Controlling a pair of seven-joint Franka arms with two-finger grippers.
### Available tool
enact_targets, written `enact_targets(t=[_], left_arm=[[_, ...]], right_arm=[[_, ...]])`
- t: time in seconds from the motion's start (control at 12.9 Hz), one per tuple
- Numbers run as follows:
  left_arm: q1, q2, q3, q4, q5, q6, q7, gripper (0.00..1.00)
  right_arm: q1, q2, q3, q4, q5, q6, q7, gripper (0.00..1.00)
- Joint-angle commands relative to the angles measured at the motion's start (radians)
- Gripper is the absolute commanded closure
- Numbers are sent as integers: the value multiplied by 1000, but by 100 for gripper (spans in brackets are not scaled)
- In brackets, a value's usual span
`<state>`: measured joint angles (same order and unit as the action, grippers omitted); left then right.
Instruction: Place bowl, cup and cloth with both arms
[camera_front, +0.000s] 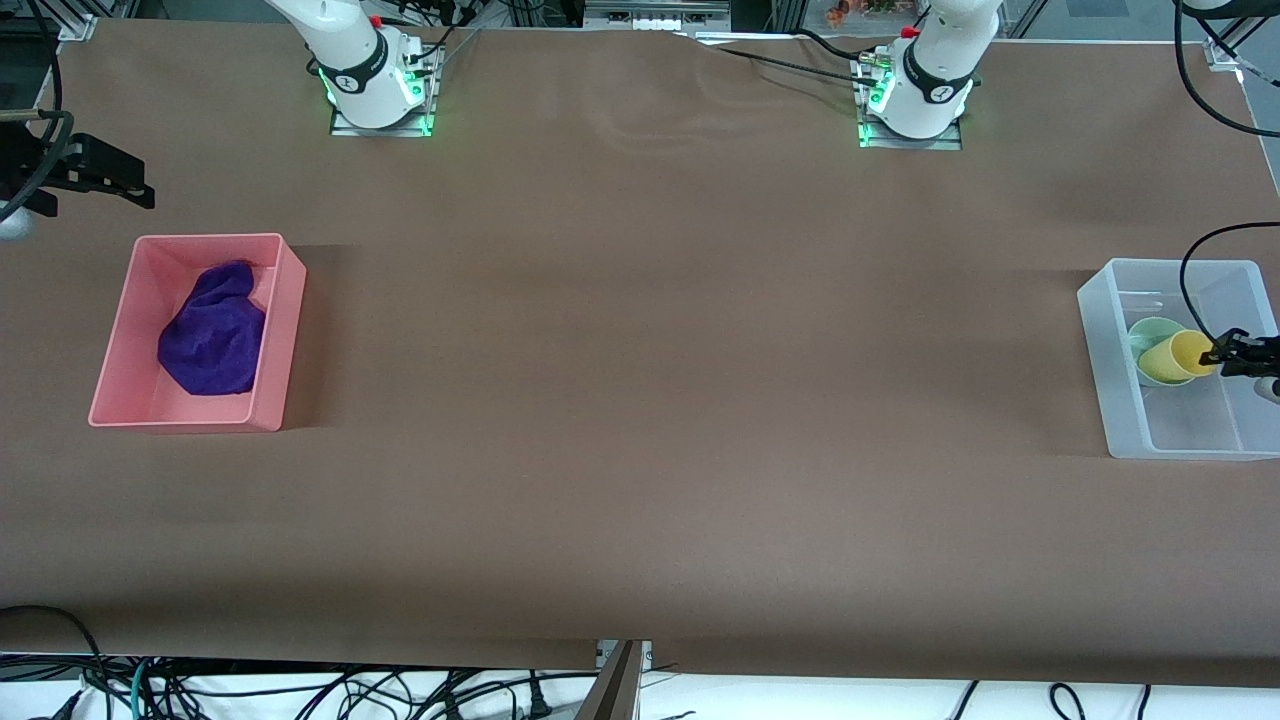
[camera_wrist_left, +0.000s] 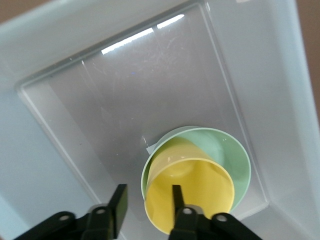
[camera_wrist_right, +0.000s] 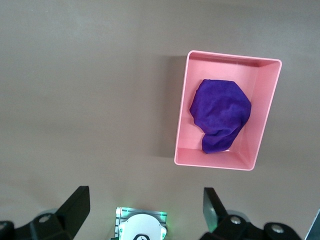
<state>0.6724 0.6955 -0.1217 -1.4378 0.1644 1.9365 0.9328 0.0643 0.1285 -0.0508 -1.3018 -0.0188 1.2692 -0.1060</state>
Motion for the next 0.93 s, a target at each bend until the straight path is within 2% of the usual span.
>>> enact_targets(t=[0.0,0.16,0.39,0.54,0.7,0.78,0.85], left_arm=[[-10,-124,-68,13,-16,-115,-14,0],[-11,-201,-145,16,-14,-195,-109,0],[-40,-280,-298,17,3,-335,-409,0],[-101,-313,-360,19,4,-391,-588,0],[-199,-339,-374,19,4,-451,-763,0],[-249,-373,-359,16,3,-458,-801,0],[-346,-423,-317,-2,3,-459,-818,0]], right_arm=[[-4,-6,8,-4,-12,-7,3,0],[-4,-6,8,-4,-13,-8,3,0],[-6,-6,8,-4,-12,-7,2,0],[-6,-4,8,-4,-12,-7,2,0],[-5,-4,8,-4,-10,-8,2,0],[-4,-3,8,-4,-10,-8,2,0],[-4,-4,8,-4,-10,-8,2,0]])
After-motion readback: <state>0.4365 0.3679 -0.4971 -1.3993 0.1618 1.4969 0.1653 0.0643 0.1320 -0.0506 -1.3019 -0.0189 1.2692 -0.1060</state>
